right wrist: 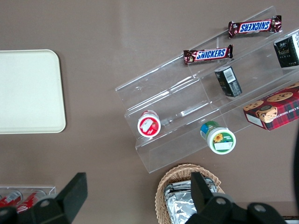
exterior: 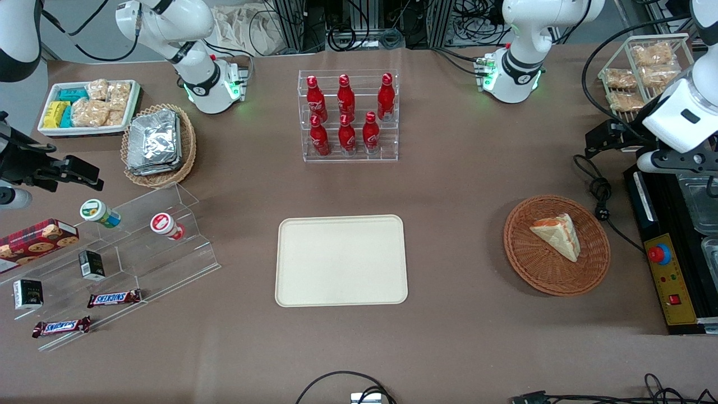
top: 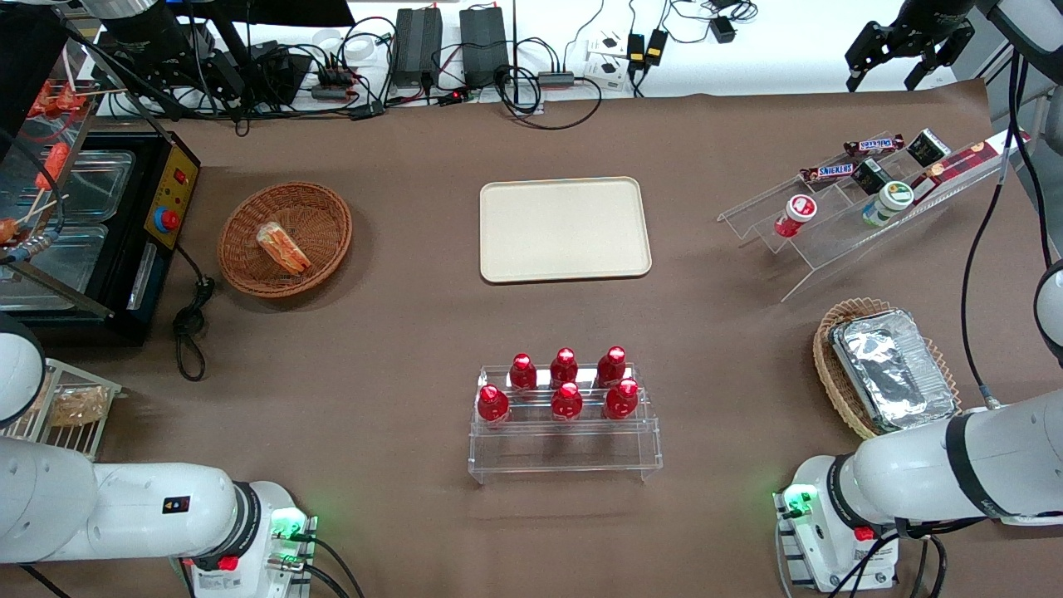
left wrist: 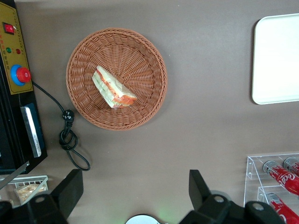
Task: Place sandwich from basket to tray
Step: 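Move the left gripper over the wrapped sandwich in the wicker basket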
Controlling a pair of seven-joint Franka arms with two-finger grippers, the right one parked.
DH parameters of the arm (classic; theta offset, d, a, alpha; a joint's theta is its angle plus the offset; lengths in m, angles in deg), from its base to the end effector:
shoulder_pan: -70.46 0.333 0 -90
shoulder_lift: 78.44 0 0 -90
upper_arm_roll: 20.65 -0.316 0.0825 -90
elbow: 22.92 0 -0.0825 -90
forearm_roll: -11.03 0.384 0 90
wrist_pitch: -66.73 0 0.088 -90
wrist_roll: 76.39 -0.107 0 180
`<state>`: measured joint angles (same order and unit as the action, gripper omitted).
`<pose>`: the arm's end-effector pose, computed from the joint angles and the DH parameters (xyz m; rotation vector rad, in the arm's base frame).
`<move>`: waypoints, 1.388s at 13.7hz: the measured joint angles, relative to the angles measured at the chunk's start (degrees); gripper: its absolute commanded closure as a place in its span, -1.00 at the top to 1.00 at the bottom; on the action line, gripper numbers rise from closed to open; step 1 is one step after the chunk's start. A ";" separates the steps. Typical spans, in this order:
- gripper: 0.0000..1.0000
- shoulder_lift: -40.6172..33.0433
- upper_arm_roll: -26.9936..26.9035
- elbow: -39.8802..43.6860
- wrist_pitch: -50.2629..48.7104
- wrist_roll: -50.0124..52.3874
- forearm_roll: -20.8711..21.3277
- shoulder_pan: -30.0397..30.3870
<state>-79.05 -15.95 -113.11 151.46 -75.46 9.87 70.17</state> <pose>0.5389 -0.0496 0.6211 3.1218 -0.1122 -0.1337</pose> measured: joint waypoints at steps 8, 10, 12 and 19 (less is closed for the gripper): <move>1.00 0.17 -0.24 0.02 -0.89 0.03 1.87 0.19; 1.00 0.38 -0.47 -1.19 -0.68 1.51 2.65 0.33; 1.00 0.43 -0.60 -4.56 2.93 6.34 3.07 0.54; 1.00 -0.74 -1.15 -23.96 24.58 17.28 3.28 2.95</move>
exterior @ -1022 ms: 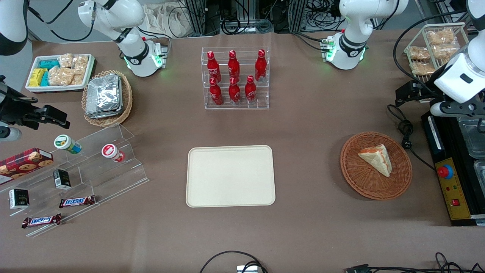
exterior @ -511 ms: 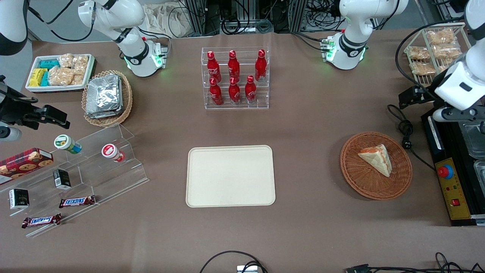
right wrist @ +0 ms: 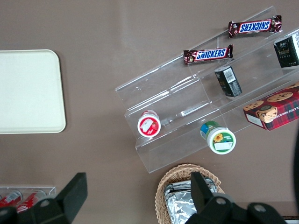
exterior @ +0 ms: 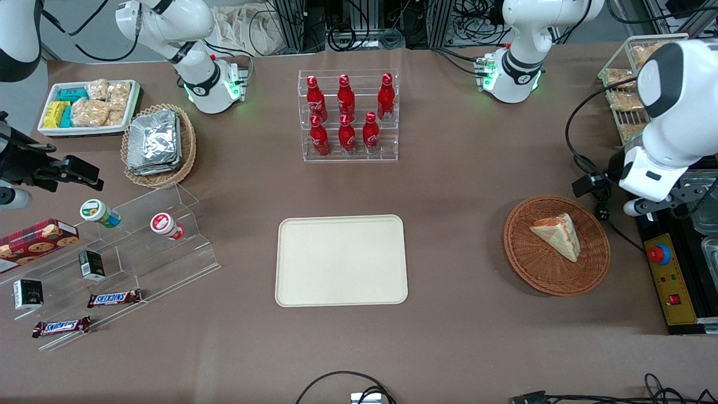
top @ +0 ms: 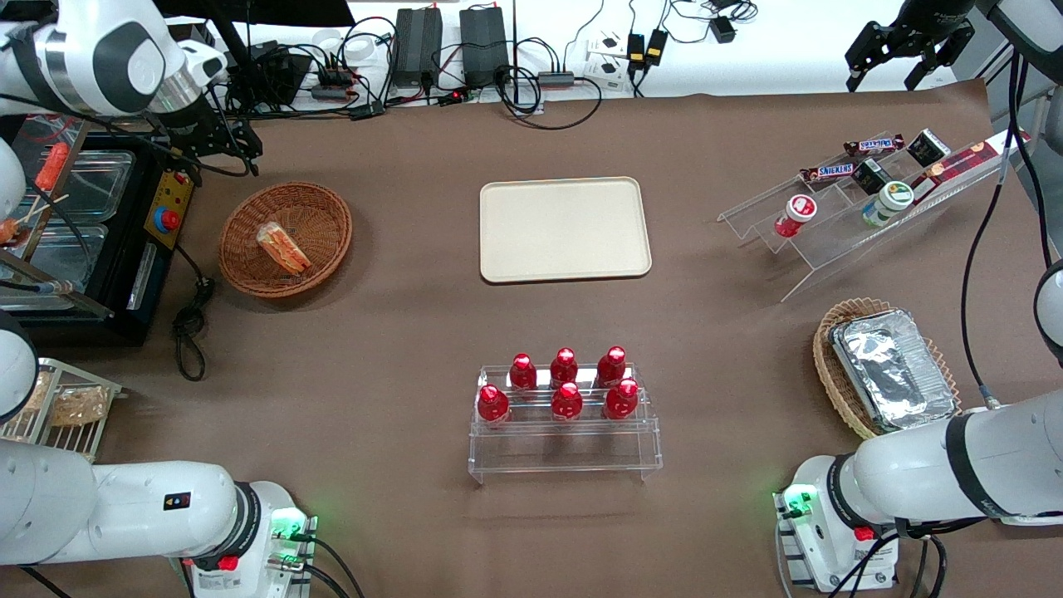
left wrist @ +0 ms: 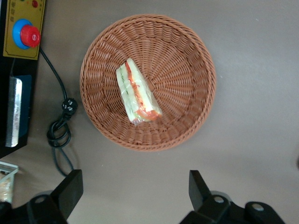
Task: Place sandwich from basket to tray
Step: 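Move the left gripper over the wrapped sandwich in the wicker basket, then lower the open left gripper and close it on the sandwich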
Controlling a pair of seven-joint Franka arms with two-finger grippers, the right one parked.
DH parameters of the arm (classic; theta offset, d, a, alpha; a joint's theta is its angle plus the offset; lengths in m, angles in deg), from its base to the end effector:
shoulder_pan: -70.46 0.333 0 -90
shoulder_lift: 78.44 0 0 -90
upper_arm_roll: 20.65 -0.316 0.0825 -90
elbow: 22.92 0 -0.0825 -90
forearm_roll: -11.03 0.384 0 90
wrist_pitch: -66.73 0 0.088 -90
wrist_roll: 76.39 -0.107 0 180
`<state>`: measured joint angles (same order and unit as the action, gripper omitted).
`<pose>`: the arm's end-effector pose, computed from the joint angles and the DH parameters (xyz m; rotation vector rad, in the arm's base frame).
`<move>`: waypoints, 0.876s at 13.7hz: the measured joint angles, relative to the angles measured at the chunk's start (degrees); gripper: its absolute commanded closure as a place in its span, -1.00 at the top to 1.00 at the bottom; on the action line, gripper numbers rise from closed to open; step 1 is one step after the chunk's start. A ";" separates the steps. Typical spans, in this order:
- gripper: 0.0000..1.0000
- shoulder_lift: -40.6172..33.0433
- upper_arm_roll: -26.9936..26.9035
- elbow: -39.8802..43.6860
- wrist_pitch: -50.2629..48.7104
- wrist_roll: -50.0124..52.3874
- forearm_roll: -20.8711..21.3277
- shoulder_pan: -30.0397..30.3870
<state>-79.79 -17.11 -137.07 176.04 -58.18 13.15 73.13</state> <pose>0.5423 -0.0058 0.4660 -3.0625 -0.4463 0.0838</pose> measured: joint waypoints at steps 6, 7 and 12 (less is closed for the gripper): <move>1.00 0.25 -0.17 -10.36 14.62 8.09 0.00 1.29; 1.00 0.58 -0.20 -10.84 15.68 8.99 0.00 2.00; 1.00 3.75 -0.30 -12.37 22.19 14.60 0.00 4.00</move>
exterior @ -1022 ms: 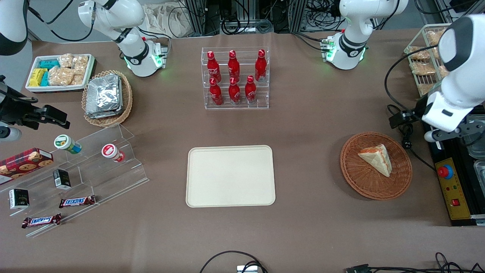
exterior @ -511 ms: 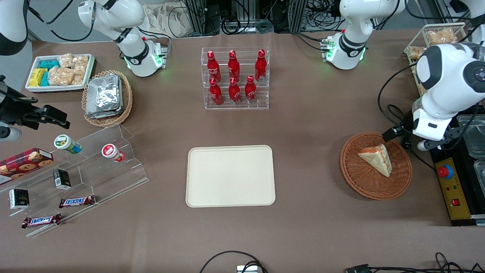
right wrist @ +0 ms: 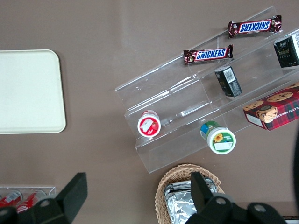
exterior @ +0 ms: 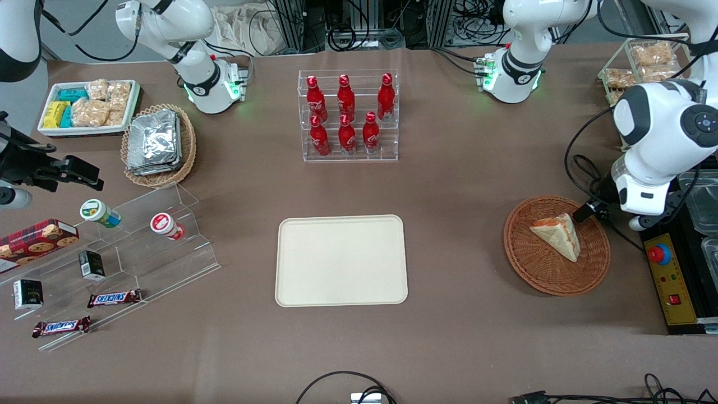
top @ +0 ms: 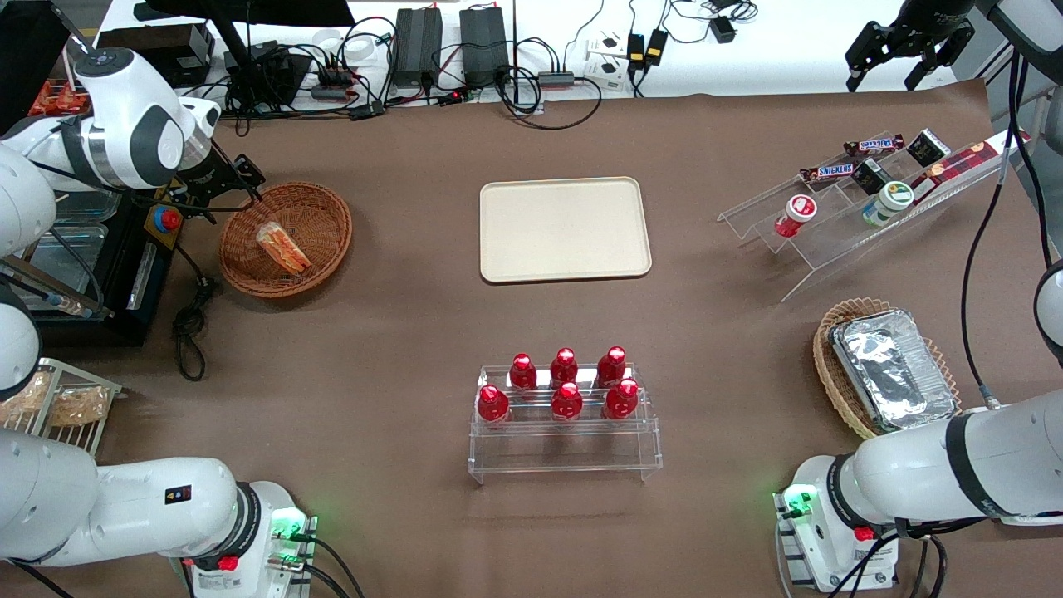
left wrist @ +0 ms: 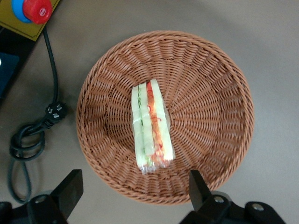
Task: Place sandwich from basket to tray
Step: 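Lower the open left gripper and close it on the sandwich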
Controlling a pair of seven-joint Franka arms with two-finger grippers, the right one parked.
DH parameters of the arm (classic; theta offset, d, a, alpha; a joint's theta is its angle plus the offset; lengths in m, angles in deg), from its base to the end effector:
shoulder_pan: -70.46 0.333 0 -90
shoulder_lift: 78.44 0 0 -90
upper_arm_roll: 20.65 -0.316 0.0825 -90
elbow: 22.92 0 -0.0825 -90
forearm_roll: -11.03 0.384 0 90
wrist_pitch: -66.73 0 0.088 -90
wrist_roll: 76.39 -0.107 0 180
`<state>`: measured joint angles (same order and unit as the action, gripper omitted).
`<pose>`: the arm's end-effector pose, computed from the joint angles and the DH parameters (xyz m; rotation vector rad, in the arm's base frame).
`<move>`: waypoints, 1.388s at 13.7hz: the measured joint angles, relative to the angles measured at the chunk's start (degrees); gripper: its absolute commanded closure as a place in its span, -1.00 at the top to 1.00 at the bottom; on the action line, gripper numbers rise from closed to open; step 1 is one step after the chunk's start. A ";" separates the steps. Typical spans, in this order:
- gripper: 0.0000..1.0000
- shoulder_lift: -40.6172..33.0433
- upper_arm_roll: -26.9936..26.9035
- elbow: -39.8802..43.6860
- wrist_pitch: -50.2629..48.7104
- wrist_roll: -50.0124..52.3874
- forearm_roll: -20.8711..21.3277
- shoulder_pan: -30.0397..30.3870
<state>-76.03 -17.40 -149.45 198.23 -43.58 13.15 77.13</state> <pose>0.5379 0.0331 0.3652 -2.9833 -0.9368 -0.0780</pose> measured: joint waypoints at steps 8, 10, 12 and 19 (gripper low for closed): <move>1.00 5.46 0.07 -1.31 7.05 9.76 0.01 -0.04; 1.00 6.33 0.07 -2.57 9.45 10.62 0.01 -0.05; 1.00 7.02 0.08 -4.35 12.40 10.97 0.01 -0.05; 1.00 10.05 0.08 -7.63 19.94 11.67 0.01 -0.05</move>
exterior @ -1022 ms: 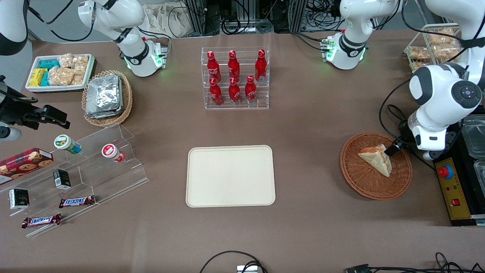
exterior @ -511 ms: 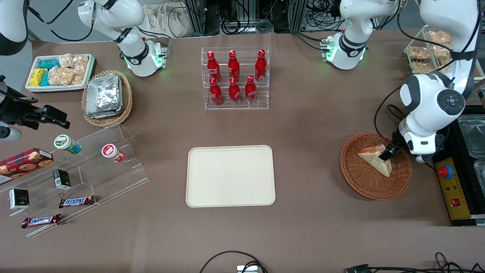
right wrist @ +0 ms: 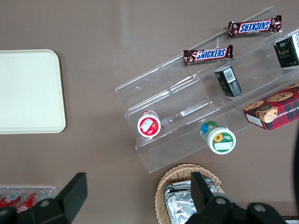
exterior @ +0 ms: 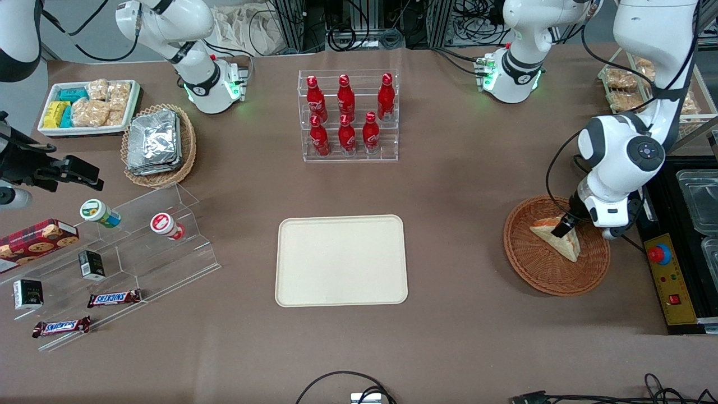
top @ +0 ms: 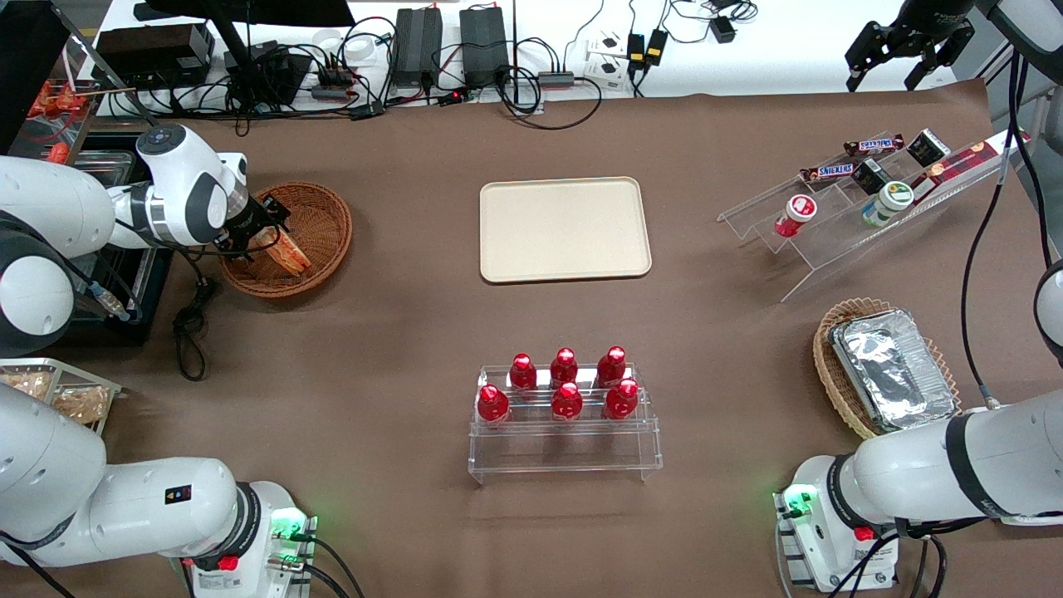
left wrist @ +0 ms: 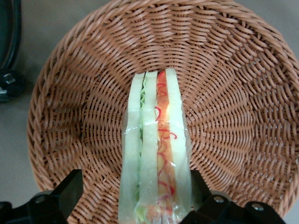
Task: Place sandwich from basket to tray
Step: 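Lower the open left gripper and close it on the sandwich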
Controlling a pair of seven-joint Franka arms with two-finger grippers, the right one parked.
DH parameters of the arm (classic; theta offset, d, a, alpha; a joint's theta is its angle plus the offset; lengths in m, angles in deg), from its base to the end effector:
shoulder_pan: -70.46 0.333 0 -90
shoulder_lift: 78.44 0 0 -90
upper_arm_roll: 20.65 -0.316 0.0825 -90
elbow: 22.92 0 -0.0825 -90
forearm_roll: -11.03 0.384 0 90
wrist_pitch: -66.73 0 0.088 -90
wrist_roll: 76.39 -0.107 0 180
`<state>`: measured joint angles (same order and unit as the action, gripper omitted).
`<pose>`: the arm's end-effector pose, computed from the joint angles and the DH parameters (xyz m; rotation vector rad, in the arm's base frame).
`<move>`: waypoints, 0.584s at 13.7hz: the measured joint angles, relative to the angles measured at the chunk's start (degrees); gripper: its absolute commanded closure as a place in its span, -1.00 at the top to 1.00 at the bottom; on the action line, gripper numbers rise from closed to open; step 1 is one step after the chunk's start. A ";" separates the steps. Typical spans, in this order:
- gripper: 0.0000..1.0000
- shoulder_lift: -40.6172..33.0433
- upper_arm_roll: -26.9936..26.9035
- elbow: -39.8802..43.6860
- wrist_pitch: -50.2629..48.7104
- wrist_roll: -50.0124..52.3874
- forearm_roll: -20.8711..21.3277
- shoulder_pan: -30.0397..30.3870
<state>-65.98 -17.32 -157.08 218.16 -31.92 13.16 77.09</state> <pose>0.5248 0.0290 0.2494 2.8673 1.2186 0.1269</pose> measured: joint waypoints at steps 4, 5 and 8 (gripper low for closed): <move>0.04 2.18 0.00 -0.01 2.69 1.17 0.00 0.00; -0.45 2.55 0.00 -0.01 3.09 1.79 0.00 0.00; -1.00 2.85 0.05 0.04 3.78 3.48 0.00 -0.01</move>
<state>-63.13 -17.27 -157.03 221.95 -28.43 13.16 77.08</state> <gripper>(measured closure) 0.489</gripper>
